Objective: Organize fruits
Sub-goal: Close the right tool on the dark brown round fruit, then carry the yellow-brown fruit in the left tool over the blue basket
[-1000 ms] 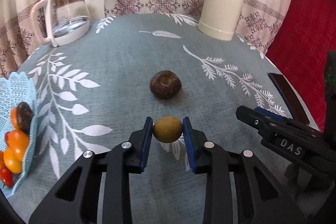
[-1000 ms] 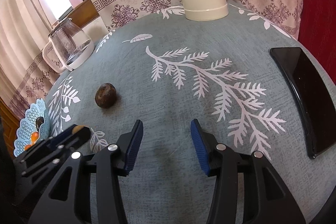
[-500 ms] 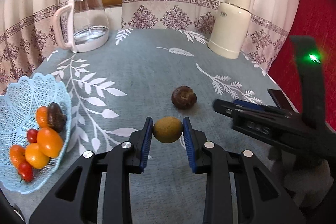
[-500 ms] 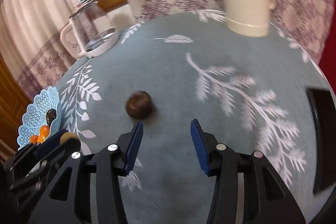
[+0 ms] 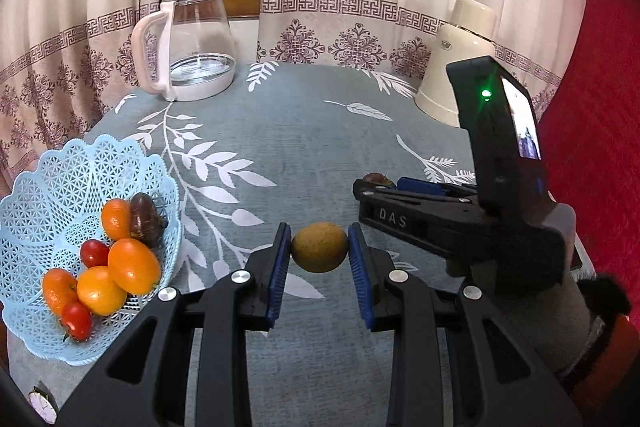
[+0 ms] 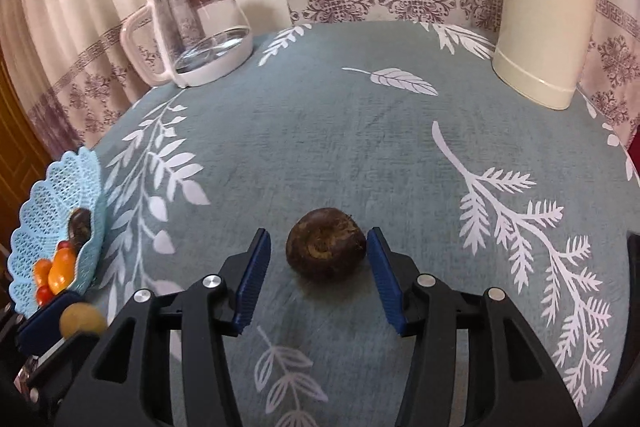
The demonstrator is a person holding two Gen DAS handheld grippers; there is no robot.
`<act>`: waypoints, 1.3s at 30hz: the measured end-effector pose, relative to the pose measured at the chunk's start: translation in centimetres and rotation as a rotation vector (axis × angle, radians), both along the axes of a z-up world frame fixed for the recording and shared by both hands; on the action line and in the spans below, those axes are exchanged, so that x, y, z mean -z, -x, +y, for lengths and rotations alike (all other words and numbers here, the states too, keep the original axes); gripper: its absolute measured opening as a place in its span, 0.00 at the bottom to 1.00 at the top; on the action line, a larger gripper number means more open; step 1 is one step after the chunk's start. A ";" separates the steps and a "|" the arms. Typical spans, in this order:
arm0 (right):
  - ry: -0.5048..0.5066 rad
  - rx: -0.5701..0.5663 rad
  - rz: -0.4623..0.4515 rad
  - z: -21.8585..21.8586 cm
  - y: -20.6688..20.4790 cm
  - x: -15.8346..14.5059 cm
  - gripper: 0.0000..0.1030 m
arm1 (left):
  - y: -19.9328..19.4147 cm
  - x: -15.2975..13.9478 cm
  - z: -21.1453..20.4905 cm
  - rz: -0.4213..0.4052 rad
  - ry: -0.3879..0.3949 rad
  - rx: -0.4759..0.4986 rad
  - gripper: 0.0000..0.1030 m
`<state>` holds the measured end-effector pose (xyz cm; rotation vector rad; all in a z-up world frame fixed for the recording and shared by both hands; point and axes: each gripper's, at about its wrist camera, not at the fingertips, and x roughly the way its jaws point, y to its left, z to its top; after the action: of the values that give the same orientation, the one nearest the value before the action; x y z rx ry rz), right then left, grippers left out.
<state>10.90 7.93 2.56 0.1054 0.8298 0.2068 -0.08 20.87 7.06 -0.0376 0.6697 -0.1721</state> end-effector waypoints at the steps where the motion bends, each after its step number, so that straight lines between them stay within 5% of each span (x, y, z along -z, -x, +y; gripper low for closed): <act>1: -0.001 0.006 0.009 -0.1 -0.3 0.1 0.50 | 0.0 0.0 0.1 0.000 0.002 -0.003 0.29; 22: 0.046 0.009 -0.032 0.6 0.8 0.4 0.41 | 0.8 -1.2 2.4 -0.028 0.018 -0.076 0.29; 39: -0.006 0.028 -0.028 -0.2 3.0 0.2 0.42 | 1.9 -3.4 10.4 -0.093 0.024 -0.282 0.29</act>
<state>7.95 7.73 2.34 0.1195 0.7997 0.1839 -2.01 31.29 10.44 -0.1459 0.5628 0.0892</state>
